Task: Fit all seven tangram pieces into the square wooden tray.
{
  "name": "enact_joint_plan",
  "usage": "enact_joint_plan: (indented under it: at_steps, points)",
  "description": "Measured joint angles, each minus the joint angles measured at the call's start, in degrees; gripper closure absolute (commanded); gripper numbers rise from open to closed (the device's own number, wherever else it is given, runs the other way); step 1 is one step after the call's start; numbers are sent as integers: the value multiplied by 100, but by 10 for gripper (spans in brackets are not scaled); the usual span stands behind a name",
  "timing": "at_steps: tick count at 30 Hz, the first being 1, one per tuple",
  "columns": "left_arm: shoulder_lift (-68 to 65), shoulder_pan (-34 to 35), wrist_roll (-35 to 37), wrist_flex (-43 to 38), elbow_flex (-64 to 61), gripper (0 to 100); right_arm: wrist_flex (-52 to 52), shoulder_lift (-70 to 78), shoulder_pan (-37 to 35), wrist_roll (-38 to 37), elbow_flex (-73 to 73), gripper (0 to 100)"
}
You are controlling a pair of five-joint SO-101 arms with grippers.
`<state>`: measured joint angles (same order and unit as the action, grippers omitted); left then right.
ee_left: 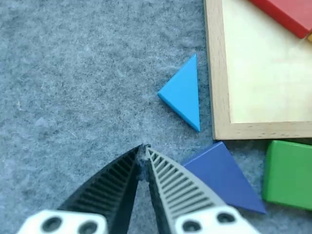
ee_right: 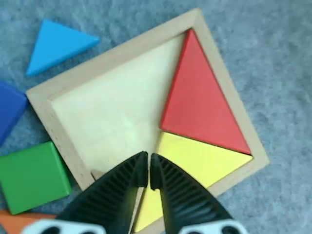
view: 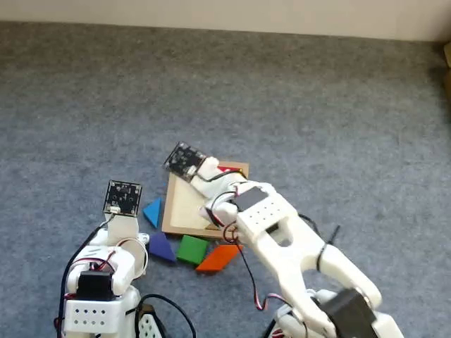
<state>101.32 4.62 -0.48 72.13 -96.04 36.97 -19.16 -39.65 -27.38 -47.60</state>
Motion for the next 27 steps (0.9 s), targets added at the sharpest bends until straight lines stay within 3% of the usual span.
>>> enact_joint_plan:
  at_steps: [5, 15, 27]
  points:
    - [0, 0, 0, 0, 0, 993, 141, -985, 114, 123, -360, 975]
    - [0, 0, 0, 0, 0, 993, 2189, -3657, 167, 167, -360, 975]
    - [0, 0, 0, 0, 0, 993, 2629, -6444, 1169, 1820, -2286, 971]
